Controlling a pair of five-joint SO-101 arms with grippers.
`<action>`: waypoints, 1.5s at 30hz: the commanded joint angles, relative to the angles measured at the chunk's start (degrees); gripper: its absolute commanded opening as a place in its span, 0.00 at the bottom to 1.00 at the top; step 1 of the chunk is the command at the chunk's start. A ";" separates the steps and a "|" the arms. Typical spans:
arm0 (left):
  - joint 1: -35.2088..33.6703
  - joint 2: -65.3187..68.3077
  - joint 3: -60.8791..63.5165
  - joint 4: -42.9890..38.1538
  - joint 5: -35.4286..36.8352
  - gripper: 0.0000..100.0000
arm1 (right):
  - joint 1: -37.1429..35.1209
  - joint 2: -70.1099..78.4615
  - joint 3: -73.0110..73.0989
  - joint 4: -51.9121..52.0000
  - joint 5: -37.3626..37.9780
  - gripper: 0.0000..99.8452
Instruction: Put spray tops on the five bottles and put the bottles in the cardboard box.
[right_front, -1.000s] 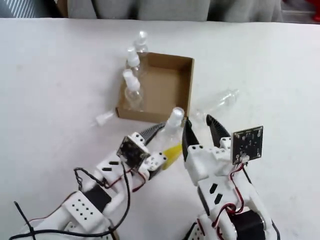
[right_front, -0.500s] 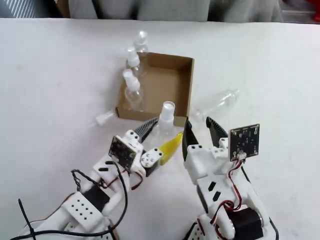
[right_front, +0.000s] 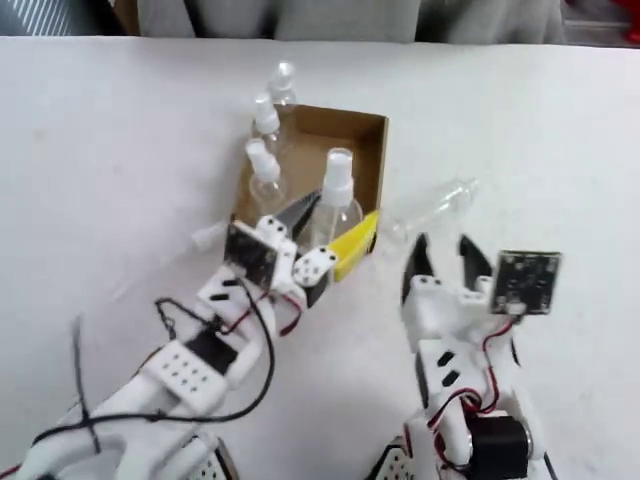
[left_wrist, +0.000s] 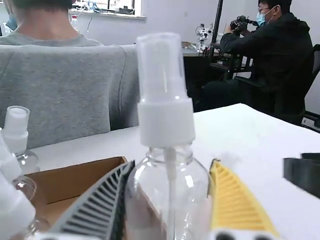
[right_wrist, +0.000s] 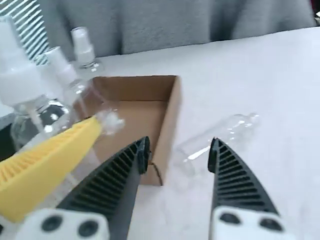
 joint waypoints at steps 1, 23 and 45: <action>2.15 15.43 -7.38 -12.48 0.70 0.10 | 15.96 0.40 -0.44 -0.13 0.09 0.17; 16.31 68.88 -45.19 -30.86 0.09 0.10 | 59.56 0.40 21.27 -26.42 0.09 0.17; 17.63 89.10 -61.98 -30.77 -12.04 0.11 | 59.65 -0.04 25.58 -27.65 0.18 0.17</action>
